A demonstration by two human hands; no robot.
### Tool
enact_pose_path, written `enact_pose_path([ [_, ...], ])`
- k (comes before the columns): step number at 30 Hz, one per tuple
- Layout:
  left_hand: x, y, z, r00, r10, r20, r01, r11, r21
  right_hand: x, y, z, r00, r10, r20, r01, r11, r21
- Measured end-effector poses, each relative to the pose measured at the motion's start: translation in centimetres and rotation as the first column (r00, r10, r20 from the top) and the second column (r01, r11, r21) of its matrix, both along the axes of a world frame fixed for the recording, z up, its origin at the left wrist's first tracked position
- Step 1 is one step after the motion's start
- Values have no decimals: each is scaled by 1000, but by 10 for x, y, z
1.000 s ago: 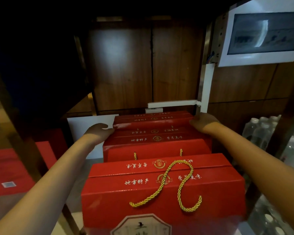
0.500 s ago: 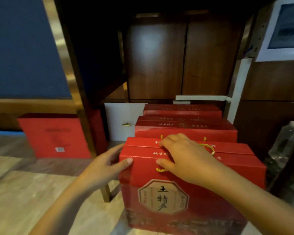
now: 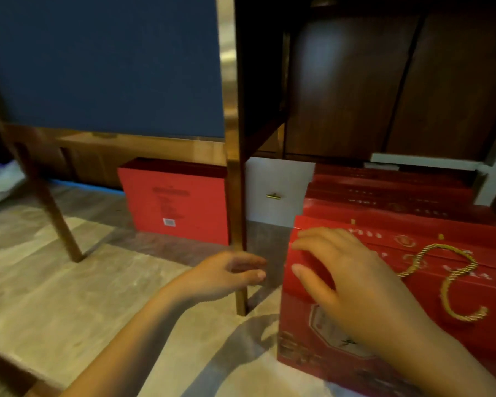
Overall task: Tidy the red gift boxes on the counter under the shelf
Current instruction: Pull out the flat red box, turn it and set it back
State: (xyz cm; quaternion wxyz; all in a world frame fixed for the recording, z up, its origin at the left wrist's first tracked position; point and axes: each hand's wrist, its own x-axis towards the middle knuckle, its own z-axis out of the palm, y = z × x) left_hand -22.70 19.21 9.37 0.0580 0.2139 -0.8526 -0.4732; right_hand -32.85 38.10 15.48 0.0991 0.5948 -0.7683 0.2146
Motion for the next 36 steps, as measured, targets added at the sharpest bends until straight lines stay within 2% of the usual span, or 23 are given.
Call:
enact_pose_path([
  [3,36,-48,-18,990,19,138,-24,999,33,37,-29,-16,986,114,123,-117,993,17],
  [6,66,-105,-38,960,117,254,-110,993,-43,65,-83,-48,964,146,222,-177,977,123],
  [10,86,-184,-64,898,250,362,-179,959,-221,68,-184,-106,955,-39,294,-87,911,404],
  [13,94,-241,-79,851,297,434,-124,915,-383,53,-252,-144,895,-223,387,-8,858,514],
  [16,96,-286,-86,852,261,455,-49,903,-426,33,-298,-168,806,-332,491,68,875,480],
  [19,92,-325,-94,846,286,450,-62,891,-449,9,-330,-182,752,-424,505,151,856,494],
  [21,87,-348,-103,822,363,439,-145,879,-454,-8,-344,-186,692,-474,544,244,864,441],
  [24,78,-380,-117,761,527,378,-421,845,-329,-30,-354,-188,580,-511,634,427,854,298],
  [26,72,-401,-121,754,587,295,-504,805,-313,-41,-357,-189,558,-406,724,444,883,153],
  [28,63,-421,-121,792,594,145,-536,788,-302,-45,-361,-188,545,-309,780,445,895,43],
  [31,47,-444,-124,772,626,-112,-633,774,-33,-44,-370,-190,528,-269,806,457,890,-2],
  [34,36,-457,-132,771,603,-206,-567,796,212,-42,-375,-196,525,-263,809,497,867,-40],
  [36,33,-464,-138,728,645,-232,-576,760,302,-43,-376,-199,540,-267,799,507,860,-55],
])
